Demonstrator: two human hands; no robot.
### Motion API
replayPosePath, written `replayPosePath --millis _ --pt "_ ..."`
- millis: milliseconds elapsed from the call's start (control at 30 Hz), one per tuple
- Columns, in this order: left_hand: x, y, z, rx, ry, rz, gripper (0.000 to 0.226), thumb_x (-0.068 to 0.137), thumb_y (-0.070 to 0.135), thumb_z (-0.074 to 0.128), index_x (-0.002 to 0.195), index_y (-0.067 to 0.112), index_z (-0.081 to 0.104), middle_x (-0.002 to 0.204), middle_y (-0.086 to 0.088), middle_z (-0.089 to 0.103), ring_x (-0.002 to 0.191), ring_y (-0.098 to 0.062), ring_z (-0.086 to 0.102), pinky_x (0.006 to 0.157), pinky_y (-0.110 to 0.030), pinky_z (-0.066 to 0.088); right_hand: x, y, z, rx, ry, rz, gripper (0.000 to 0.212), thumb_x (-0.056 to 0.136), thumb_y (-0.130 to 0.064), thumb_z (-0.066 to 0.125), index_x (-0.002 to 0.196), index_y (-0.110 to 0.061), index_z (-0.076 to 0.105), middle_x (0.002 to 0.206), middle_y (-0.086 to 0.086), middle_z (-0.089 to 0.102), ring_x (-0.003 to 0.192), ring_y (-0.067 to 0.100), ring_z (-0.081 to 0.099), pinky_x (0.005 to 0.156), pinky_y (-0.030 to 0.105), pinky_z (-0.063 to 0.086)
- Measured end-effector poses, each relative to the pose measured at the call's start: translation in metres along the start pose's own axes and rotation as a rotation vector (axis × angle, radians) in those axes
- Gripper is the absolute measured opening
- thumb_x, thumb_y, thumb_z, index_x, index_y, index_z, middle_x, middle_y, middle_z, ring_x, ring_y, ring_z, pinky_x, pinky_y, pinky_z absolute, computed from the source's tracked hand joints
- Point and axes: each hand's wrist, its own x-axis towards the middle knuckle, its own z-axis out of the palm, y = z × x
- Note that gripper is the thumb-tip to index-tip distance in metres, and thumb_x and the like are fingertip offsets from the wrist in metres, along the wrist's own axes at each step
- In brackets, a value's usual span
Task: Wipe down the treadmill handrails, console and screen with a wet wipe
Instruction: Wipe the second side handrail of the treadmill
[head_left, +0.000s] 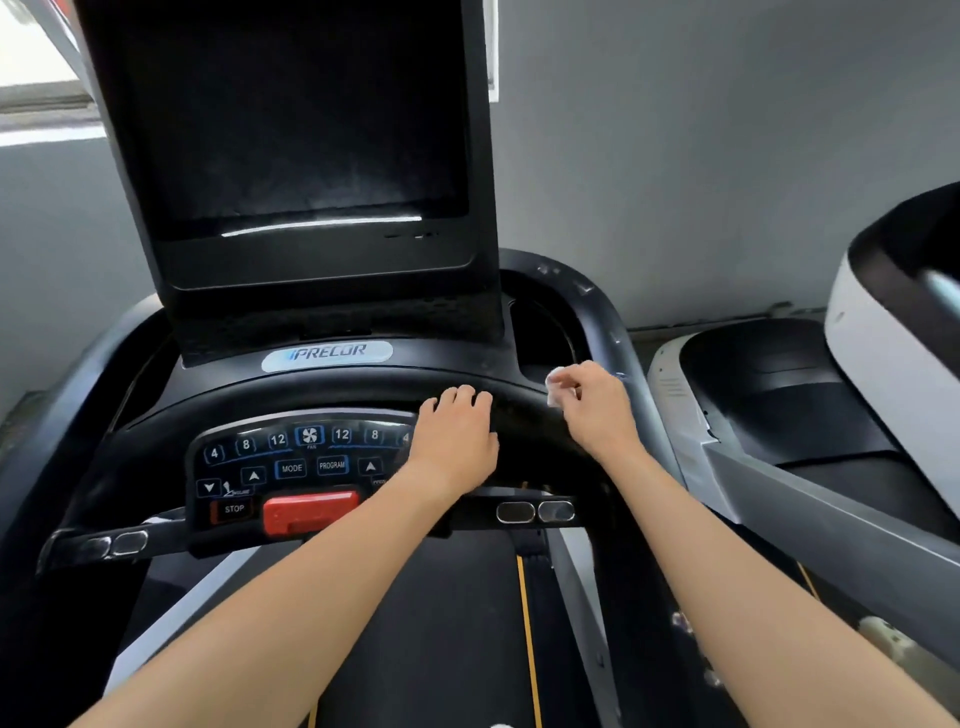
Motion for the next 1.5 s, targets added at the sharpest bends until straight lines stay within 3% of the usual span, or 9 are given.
replayPosePath --millis 167,367,467,633,867,1100,1200,1333,1500 --pt "0.024 0.014 -0.033 -0.102 0.035 0.114 0.049 0.103 0.039 0.049 0.146 0.016 0.046 0.14 -0.005 0.053 0.126 -0.027 0.054 0.101 -0.043 0.046 0.013 -0.025 -0.021 0.249 0.114 0.043 0.022 0.093 -0.005 0.066 0.109 -0.017 0.075 0.104 0.0 0.069 0.094 0.012 0.065 0.094 0.029 0.052" --pt "0.066 -0.006 -0.054 -0.13 -0.012 0.187 0.05 0.105 0.034 0.046 0.151 0.018 0.04 0.137 -0.003 0.052 0.119 -0.027 0.059 0.091 -0.043 0.051 0.046 -0.039 -0.015 0.197 0.132 0.029 0.015 0.097 -0.013 0.067 0.105 -0.019 0.078 0.105 -0.006 0.065 0.1 0.006 0.064 0.091 0.019 0.048" --pt "0.098 -0.024 -0.054 -0.087 0.0 0.245 0.047 0.103 0.031 0.049 0.148 0.017 0.043 0.134 -0.004 0.052 0.12 -0.026 0.055 0.094 -0.042 0.051 0.063 -0.033 -0.005 0.122 0.171 0.053 0.014 0.096 -0.015 0.067 0.099 -0.021 0.079 0.101 -0.003 0.064 0.096 0.012 0.064 0.089 0.026 0.049" --pt "0.145 -0.038 -0.05 0.101 0.144 0.468 0.032 0.096 0.023 0.055 0.125 0.016 0.064 0.13 -0.003 0.058 0.13 -0.024 0.047 0.106 -0.038 0.042 0.089 -0.026 0.007 0.028 0.197 0.159 0.013 0.096 -0.014 0.067 0.092 -0.018 0.078 0.099 -0.002 0.063 0.093 0.014 0.064 0.085 0.025 0.049" --pt "0.185 -0.04 -0.051 0.485 0.118 0.523 0.03 0.099 0.028 0.054 0.123 0.018 0.069 0.145 -0.011 0.053 0.156 -0.033 0.02 0.126 -0.06 0.001 0.114 -0.027 0.009 -0.03 0.253 0.163 0.016 0.094 -0.007 0.064 0.103 -0.012 0.077 0.104 -0.005 0.067 0.092 0.009 0.062 0.086 0.02 0.047" --pt "0.202 -0.043 -0.059 0.592 0.148 0.505 0.035 0.101 0.029 0.052 0.13 0.016 0.066 0.141 -0.008 0.058 0.151 -0.03 0.03 0.125 -0.057 -0.01 0.167 -0.025 0.015 -0.151 0.258 0.006 0.018 0.095 -0.008 0.064 0.107 -0.007 0.078 0.113 0.003 0.069 0.102 0.019 0.063 0.093 0.022 0.043" --pt "0.203 -0.04 -0.059 0.574 0.124 0.495 0.031 0.101 0.028 0.051 0.124 0.017 0.07 0.133 -0.006 0.062 0.147 -0.029 0.034 0.127 -0.056 -0.008 0.191 -0.017 0.026 -0.214 0.193 -0.029 0.019 0.097 -0.007 0.061 0.109 -0.005 0.076 0.12 0.007 0.067 0.109 0.026 0.061 0.098 0.036 0.048" --pt "0.208 -0.037 -0.053 0.582 0.125 0.477 0.032 0.101 0.031 0.05 0.12 0.017 0.072 0.128 -0.005 0.065 0.145 -0.029 0.038 0.127 -0.055 -0.007 0.208 0.007 0.042 -0.396 0.071 -0.12 0.02 0.096 -0.002 0.054 0.105 -0.01 0.07 0.112 0.005 0.067 0.096 0.027 0.055 0.077 0.039 0.053" --pt "0.212 -0.032 -0.041 0.629 0.153 0.438 0.042 0.105 0.034 0.04 0.126 0.012 0.07 0.134 -0.01 0.064 0.148 -0.031 0.035 0.127 -0.055 -0.008 0.22 0.023 0.051 -0.521 0.036 -0.263 0.056 0.091 0.004 0.06 0.144 -0.011 0.053 0.135 -0.003 0.059 0.114 0.023 0.052 0.08 0.035 0.055"
